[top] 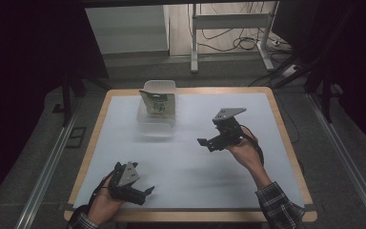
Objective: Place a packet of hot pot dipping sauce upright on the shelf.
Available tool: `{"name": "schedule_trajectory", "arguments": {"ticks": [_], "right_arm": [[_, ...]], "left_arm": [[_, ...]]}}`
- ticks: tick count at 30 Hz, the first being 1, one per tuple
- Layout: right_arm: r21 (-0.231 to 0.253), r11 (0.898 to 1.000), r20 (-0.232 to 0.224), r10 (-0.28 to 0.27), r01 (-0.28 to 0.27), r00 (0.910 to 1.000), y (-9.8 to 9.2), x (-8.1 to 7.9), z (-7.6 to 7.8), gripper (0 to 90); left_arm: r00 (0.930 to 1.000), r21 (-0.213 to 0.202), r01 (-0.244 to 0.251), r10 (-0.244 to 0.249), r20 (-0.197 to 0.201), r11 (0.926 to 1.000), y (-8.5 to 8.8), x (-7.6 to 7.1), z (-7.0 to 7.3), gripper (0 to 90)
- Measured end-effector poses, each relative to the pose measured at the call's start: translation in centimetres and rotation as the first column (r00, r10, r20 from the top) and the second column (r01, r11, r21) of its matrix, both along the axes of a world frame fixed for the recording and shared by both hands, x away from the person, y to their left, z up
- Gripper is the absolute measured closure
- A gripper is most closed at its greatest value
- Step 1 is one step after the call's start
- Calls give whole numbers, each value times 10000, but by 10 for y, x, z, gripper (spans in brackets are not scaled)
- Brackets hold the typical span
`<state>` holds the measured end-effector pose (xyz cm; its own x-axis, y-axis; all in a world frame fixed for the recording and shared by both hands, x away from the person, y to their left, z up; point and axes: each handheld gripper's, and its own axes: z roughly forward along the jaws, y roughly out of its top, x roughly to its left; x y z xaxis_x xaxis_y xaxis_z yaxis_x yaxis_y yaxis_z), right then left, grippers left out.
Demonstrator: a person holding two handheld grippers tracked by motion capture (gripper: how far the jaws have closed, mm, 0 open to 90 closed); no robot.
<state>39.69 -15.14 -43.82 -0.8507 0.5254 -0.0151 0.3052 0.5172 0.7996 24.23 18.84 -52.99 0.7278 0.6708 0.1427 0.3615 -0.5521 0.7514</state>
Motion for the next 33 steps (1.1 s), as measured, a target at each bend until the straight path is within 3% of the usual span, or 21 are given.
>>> {"name": "schedule_trajectory", "arguments": {"ticks": [33], "right_arm": [[-92, 9966, 158, -822, 824, 9965, -55, -45, -5, 10]], "left_arm": [[9999, 162, 6, -8, 111, 9999, 1, 0, 0, 5]]}}
